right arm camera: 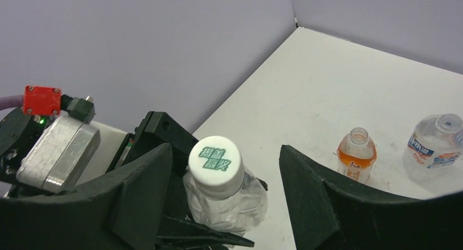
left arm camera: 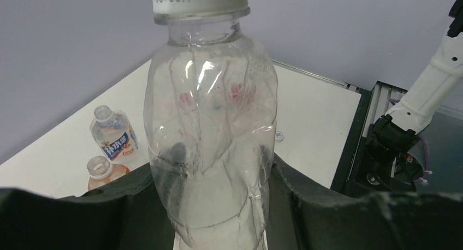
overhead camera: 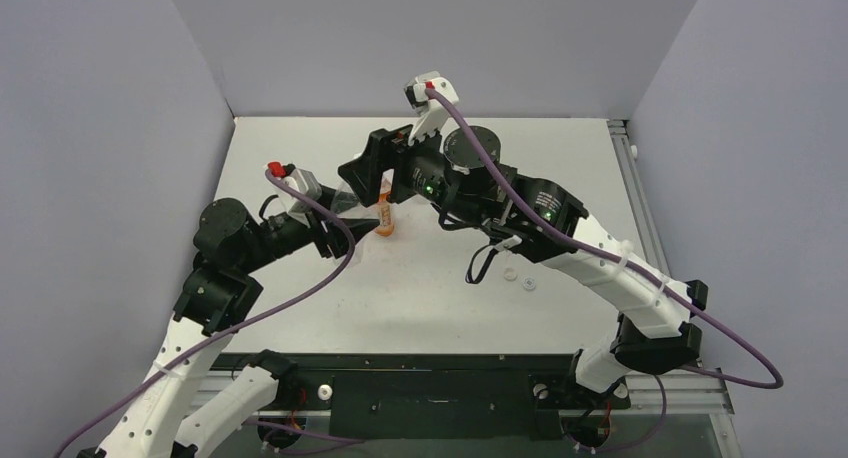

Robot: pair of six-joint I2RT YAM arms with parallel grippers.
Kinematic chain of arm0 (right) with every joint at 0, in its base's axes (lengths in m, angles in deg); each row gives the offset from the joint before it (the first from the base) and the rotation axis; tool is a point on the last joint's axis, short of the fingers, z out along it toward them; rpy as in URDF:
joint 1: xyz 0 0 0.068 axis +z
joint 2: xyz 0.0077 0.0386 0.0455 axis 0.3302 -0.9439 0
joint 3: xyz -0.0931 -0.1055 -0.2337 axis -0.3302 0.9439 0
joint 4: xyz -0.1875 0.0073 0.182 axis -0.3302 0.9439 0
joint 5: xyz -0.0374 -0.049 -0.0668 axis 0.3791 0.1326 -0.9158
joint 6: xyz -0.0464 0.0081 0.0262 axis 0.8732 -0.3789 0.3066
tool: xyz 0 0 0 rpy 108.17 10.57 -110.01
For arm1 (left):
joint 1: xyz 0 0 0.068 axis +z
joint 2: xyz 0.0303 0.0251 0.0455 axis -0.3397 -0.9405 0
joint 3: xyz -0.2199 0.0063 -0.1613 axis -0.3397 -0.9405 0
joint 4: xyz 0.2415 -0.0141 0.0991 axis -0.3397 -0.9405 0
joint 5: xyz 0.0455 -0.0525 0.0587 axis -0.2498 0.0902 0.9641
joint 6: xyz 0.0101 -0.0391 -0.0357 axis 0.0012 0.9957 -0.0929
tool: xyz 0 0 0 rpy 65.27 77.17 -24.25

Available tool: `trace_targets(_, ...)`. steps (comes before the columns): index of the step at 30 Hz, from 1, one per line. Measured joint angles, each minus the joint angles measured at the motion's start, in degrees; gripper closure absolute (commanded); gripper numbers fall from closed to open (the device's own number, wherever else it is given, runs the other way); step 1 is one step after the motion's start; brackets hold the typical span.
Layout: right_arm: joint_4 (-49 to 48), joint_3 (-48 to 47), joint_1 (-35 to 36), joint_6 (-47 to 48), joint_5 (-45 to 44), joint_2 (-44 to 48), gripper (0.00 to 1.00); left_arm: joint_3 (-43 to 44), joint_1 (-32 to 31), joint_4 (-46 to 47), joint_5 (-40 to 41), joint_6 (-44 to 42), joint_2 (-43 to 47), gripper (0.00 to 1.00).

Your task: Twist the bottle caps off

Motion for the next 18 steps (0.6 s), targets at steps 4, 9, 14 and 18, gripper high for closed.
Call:
trace_targets(4, -1.3, 0.0, 0.0, -0.1, -2.2, -0.6, 0.49, -0.4, 0.0, 0.6, -1.0, 0.8, 0.7, 0.62)
trace_targets(9, -3.2, -0.6, 0.4, -0.4, -2.8, -0.7, 0.64, -0.8, 0.0, 1.2, -1.7, 1.2, 1.0, 0.62)
trace_targets(14, -3.9, -1.0, 0.3, -0.6, -2.5, -0.9, 0.6, -0.9, 0.0, 1.2, -2.3, 1.5, 1.0, 0.62)
trace_targets(18, -3.9, -1.0, 0.3, -0.4, -2.1, -1.1, 0.44, -0.9, 0.0, 1.2, -2.7, 2.4, 1.0, 0.62)
